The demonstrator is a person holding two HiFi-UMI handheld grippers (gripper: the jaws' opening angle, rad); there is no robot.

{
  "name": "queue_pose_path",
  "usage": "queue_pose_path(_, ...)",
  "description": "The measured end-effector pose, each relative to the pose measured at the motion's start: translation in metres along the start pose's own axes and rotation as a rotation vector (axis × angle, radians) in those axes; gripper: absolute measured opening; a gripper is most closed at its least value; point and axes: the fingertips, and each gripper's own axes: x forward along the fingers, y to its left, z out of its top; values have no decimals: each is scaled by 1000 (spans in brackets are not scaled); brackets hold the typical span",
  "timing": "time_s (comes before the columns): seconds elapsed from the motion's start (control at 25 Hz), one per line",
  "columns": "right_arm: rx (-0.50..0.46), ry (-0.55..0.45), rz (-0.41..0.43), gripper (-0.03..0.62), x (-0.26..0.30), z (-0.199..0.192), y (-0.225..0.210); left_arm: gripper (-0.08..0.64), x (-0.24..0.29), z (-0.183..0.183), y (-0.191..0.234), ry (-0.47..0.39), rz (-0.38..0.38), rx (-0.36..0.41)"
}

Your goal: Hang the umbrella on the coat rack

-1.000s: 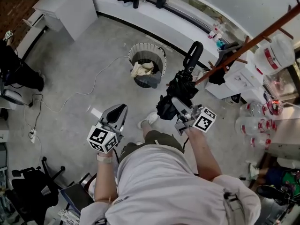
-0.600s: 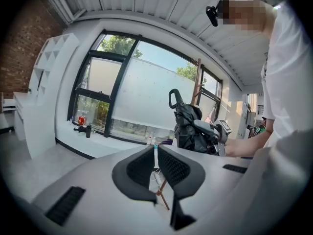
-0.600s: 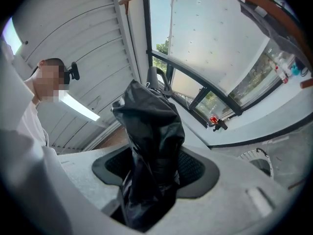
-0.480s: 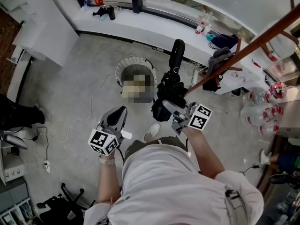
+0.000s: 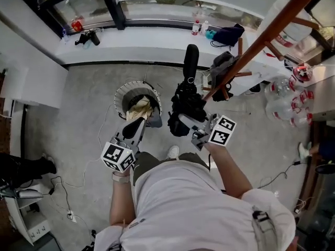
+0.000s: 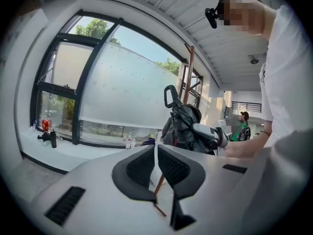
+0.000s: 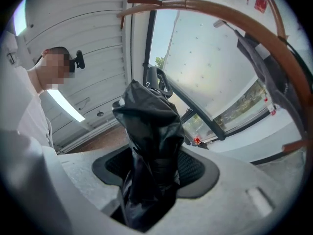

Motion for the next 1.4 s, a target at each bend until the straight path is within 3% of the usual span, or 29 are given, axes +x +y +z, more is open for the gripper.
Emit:
queue_pose_path(0.36, -57, -124, -212, 265, -45, 18, -16, 3, 63, 12, -18, 69, -242, 54)
queue_pose_path(0.96, -148, -416, -681, 265, -121, 32, -7, 3, 140, 22, -58, 199, -726, 151)
queue_pose_path(1.4, -241, -510, -1018, 265, -161, 54, 14, 3, 154, 17, -86, 249, -949, 166)
